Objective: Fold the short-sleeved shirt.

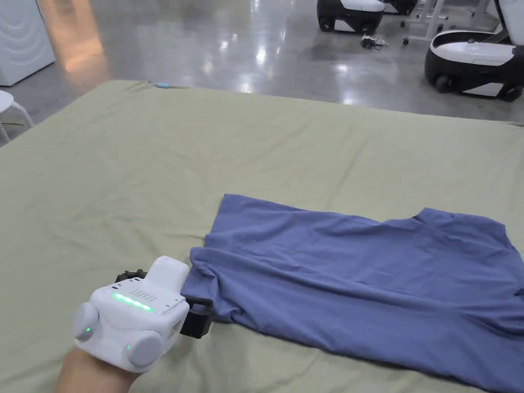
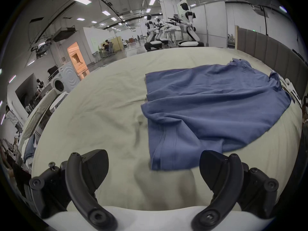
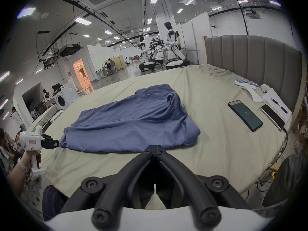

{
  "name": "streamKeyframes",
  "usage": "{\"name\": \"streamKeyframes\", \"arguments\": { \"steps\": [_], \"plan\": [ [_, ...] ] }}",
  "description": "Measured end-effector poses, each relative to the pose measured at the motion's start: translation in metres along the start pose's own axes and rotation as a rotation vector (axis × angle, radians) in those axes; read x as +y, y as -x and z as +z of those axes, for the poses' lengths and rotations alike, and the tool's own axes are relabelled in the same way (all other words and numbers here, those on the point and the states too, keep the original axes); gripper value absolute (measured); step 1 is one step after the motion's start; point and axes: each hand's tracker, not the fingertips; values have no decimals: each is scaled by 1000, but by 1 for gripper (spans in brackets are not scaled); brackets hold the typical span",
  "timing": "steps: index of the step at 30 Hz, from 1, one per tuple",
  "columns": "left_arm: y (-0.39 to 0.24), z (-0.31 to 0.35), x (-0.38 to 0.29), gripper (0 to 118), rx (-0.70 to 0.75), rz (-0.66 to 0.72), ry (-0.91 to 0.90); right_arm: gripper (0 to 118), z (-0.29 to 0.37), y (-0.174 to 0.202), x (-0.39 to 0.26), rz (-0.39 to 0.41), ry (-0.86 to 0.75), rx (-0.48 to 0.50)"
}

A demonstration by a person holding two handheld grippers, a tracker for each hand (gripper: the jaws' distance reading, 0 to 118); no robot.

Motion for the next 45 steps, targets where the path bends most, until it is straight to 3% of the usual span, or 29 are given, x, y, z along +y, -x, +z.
{"name": "streamKeyframes", "arguments": {
  "steps": [1, 2, 3, 4, 5, 6, 7, 8, 9, 10, 11, 12, 16, 17, 18, 19, 20, 22, 25, 29, 30, 33, 37, 41, 45],
  "plan": [
    [-1, -6, 2, 106, -6, -3, 6, 0, -1, -1, 0, -3, 3, -9],
    [-3, -12, 3, 92, -30, -5, 36, 0, -4, -6, -1, -5, 6, -18],
    [-5, -18, 5, 29, -56, -14, 89, 0, -7, -9, -1, -2, 17, -35],
    [-9, -20, 7, 8, -84, -21, 102, 0, -10, -12, 0, 2, 27, -46],
    [-13, -22, 7, 8, -147, 1, 90, 0, -15, -16, 1, 16, 38, -60],
    [-17, -20, 7, 8, -82, -11, 82, 5, -23, -24, 3, 40, 54, -78],
    [-19, -18, 8, 8, -62, -63, 92, 19, -30, -29, 6, 69, 69, -106],
    [-21, -11, 11, 8, -68, -48, 86, 42, -39, -35, 10, 90, 72, -120],
    [-19, -6, 12, 8, -82, -16, 60, 77, -50, -42, 14, 107, 84, -133],
    [-17, -4, 12, 8, -109, 11, 46, 92, -62, -50, 17, 113, 105, -158],
    [-16, -1, 12, 8, -99, 5, 51, 92, -78, -58, 20, 107, 146, -169],
    [-16, 3, 16, 8, -92, -1, 47, 118, -95, -67, 21, 92, 196, -139],
    [-12, 10, 17, 8, -91, 7, 43, 113, -151, -101, 15, 95, 219, -144],
    [-11, 10, 16, 8, -95, 18, 45, 107, -160, -106, 14, 82, 236, -121],
    [-10, 10, 13, 8, -101, 30, 48, 71, -167, -98, 14, 75, 306, -108],
    [-11, 9, 11, 7, -117, 41, 53, 44, -173, -96, 14, 74, 350, -89],
    [-10, 7, 11, 7, -145, 56, 56, 42, -171, -91, 17, 107, 309, -117],
    [-10, 10, 10, 6, -126, 40, 55, 9, -151, -76, 43, 141, 330, -111],
    [-2, 25, 22, 6, -143, 59, 38, 9, -122, -66, 82, 121, 291, -51],
    [17, 49, 39, 6, -170, 98, 4, 9, -72, -52, 127, 128, 261, -40],
    [19, 59, 42, 6, -167, 99, -11, 9, -66, -55, 130, 88, 254, -66],
    [18, 89, 47, 6, -151, 83, -7, 9, -39, -53, 135, 109, 246, -50],
    [19, 105, 18, 6, -187, 101, 25, 9, -23, -58, 105, 112, 269, -90],
    [9, 99, -31, 6, -186, 123, 78, 9, -26, -78, 42, 10, 274, -106],
    [2, 82, -64, 6, -178, 159, 97, 9, -42, -85, 5, 19, 286, -130]
  ]
}}
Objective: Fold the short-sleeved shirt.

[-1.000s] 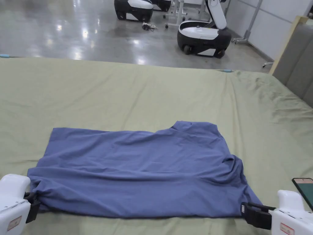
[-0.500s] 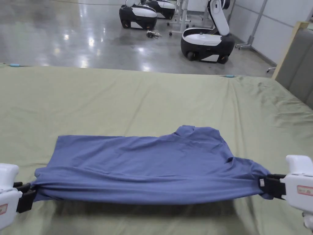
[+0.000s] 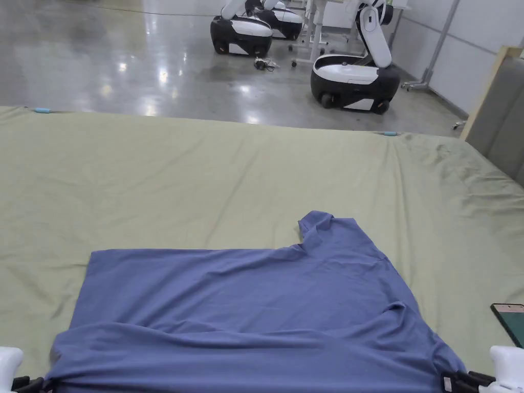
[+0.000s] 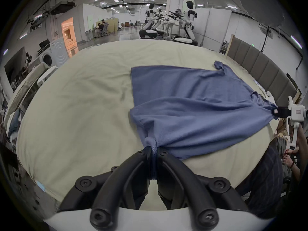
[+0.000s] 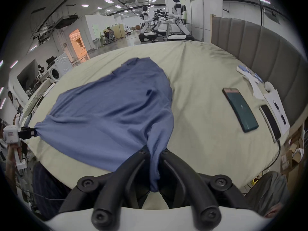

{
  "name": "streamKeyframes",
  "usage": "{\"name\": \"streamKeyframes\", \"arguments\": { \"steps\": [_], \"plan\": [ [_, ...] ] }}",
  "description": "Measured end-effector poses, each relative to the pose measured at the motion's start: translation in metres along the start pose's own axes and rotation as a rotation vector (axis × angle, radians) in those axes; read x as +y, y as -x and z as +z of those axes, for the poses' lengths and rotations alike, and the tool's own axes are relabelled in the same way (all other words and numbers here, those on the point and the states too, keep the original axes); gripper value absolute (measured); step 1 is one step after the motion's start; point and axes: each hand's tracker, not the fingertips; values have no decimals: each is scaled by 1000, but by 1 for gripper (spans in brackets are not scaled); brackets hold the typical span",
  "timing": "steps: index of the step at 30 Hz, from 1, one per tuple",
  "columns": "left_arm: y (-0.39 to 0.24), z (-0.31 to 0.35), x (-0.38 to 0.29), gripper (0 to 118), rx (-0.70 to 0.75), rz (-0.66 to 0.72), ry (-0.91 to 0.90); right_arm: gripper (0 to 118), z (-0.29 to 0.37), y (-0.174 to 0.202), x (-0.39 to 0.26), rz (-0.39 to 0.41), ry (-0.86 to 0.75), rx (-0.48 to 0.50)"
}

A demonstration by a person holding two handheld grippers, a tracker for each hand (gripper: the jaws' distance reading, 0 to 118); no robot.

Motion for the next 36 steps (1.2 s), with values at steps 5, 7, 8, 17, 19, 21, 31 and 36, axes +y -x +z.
{"name": "streamKeyframes", "arguments": {
  "steps": [5, 7, 8, 17, 19, 21, 31, 36],
  "plan": [
    [-14, 22, 1, 52, 31, -52, -119, 74, 0, 5, -16, 54, -101, -21],
    [-20, 47, -1, 94, 73, -81, -235, 116, 12, 8, -16, 52, -110, 1],
    [-23, 60, -1, 102, 74, -84, -284, 113, 22, 11, -15, 60, -202, 13],
    [-27, 51, 47, 8, 84, -38, -358, 11, 84, 87, 8, 83, -405, 134],
    [-24, 25, 64, 7, 144, -68, -372, 2, 76, 101, 14, 82, -382, 124],
    [-13, -7, 94, 7, 88, -47, -295, 2, 67, 109, 16, 91, -370, 173],
    [20, -157, 210, 63, 143, -186, -128, 2, 41, 134, 16, 171, -304, 135],
    [25, -212, 220, 110, 185, -277, 36, 2, 28, 129, 31, 178, -268, 98]
  ]
}}
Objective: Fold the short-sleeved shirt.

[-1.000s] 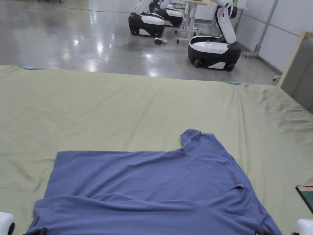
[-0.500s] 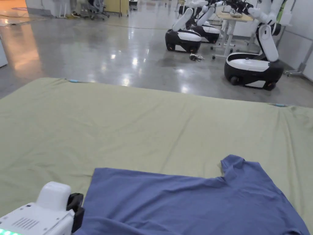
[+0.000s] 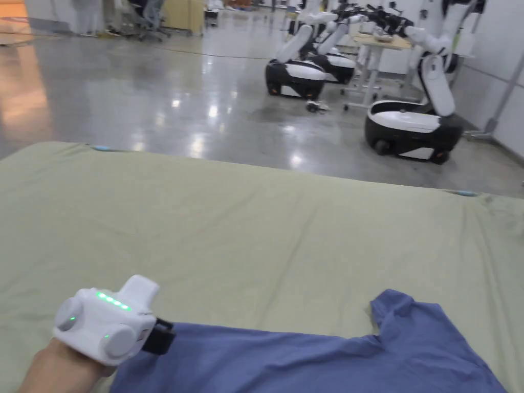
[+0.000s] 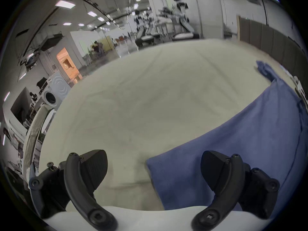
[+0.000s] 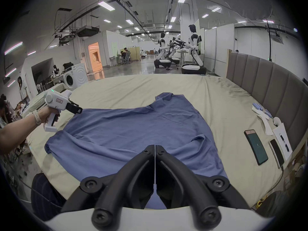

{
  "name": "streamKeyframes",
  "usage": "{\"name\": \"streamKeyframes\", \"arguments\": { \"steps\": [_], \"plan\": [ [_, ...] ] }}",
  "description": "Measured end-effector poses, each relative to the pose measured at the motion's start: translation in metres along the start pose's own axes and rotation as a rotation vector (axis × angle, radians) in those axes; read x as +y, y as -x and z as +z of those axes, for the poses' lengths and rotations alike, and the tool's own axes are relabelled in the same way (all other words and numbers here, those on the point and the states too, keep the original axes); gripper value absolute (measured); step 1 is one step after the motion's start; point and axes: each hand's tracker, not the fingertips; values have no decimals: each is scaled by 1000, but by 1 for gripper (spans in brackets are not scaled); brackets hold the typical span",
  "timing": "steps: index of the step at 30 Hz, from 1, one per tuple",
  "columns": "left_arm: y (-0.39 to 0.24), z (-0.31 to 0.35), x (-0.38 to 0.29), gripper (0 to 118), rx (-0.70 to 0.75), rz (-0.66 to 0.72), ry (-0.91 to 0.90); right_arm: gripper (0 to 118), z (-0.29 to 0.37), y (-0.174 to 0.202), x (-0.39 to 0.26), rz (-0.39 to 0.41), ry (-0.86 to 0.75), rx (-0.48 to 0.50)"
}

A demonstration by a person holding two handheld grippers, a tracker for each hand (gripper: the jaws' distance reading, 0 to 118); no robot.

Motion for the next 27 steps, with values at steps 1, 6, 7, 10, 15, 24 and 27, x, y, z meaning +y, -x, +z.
{"name": "streamKeyframes", "arguments": {
  "steps": [1, 6, 7, 10, 15, 24, 27],
  "plan": [
    [0, -6, -1, 105, -18, 10, 21, 2, -7, -4, 5, 6, 13, -11],
    [-15, 22, -1, 11, -96, 63, -50, 3, -77, -45, 43, 55, 66, -77],
    [-17, 17, -3, 11, -95, 43, -52, 3, -94, -54, 52, 56, 76, -94],
    [-24, 34, -2, 11, -62, -20, -64, 3, -166, -81, 87, 56, 133, -130],
    [-19, 83, 3, 11, -89, 48, -170, 116, -281, -120, 107, 11, 285, -115],
    [-18, 107, 3, 11, -103, 51, -188, 66, -314, -87, 108, -34, 406, -182],
    [-18, 102, 9, 11, -114, 64, -180, 2, -300, -85, 115, 79, 448, -63]
  ]
}}
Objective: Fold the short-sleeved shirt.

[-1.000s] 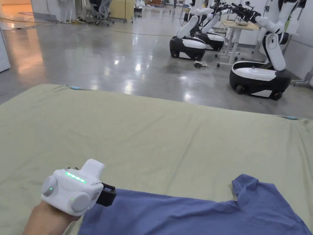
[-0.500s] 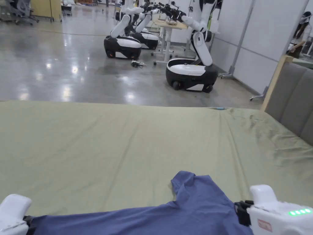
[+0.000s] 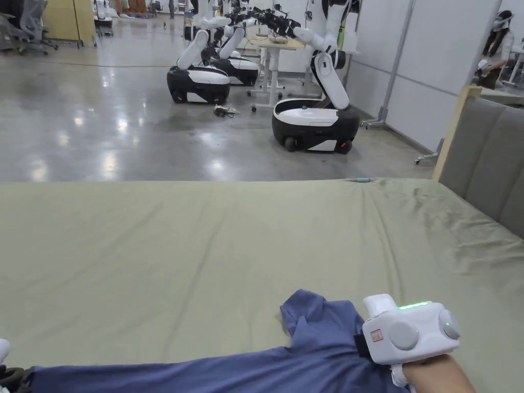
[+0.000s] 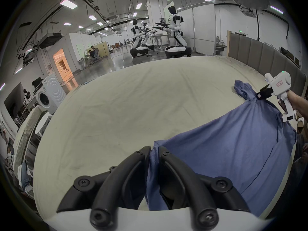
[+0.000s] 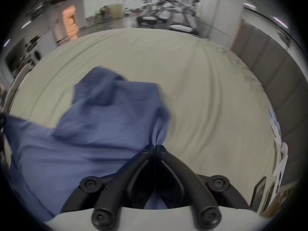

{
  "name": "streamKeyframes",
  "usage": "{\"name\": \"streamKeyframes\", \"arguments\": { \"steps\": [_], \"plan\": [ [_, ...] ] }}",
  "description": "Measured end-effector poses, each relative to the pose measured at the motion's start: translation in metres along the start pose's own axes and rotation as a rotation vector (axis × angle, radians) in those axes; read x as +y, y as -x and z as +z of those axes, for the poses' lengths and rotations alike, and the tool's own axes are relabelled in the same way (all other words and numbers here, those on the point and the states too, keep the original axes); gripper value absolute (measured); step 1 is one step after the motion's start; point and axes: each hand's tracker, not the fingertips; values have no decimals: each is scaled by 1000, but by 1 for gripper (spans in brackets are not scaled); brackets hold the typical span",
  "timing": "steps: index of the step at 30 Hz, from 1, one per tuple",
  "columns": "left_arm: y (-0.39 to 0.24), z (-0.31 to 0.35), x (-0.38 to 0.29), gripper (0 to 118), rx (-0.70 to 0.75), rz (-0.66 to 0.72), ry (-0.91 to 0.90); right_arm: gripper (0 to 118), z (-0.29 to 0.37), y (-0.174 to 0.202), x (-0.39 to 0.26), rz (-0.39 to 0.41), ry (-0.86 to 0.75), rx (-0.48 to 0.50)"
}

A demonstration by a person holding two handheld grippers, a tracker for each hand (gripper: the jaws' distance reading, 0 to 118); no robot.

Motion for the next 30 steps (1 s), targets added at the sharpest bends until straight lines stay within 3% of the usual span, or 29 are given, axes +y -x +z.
{"name": "streamKeyframes", "arguments": {
  "steps": [4, 6, 9, 10, 13, 14, 18, 21, 22, 26, 28, 29, 30],
  "plan": [
    [1, 8, 3, 11, -3, 40, -1, 2, 62, -8, -8, 1, -132, -20],
    [1, 30, 2, 11, 11, 41, -30, 2, 88, -15, -12, -20, -193, 37],
    [2, 81, -8, 11, 25, 27, -78, 2, 148, -19, -39, 35, -290, 56],
    [1, 98, -14, 11, 27, 27, -93, 2, 160, -18, -50, 105, -316, 111],
    [-7, 148, -44, 11, 41, 19, -140, 2, 202, -22, -98, 112, -347, 130],
    [-11, 163, -58, 11, 40, 25, -144, 2, 217, -20, -123, 79, -362, 108],
    [-36, 193, -132, 11, 53, 53, -84, 2, 231, -1, -213, 96, -314, 73],
    [-50, 187, -187, 11, 42, 138, 15, 2, 217, 13, -277, 4, -247, 64],
    [-51, 180, -200, 11, 17, 162, 54, 2, 186, -3, -291, -45, -217, 97],
    [-54, 152, -221, 11, 55, 201, 79, 4, 172, 0, -309, -92, -263, 47],
    [-57, 154, -219, 15, 104, 198, 7, 23, 182, 1, -307, -97, -309, 26],
    [-58, 160, -216, 29, 133, 190, -3, 44, 188, 2, -307, -96, -330, 22],
    [-59, 169, -214, 55, 128, 196, -31, 79, 204, 7, -310, -100, -379, 12]
  ]
}}
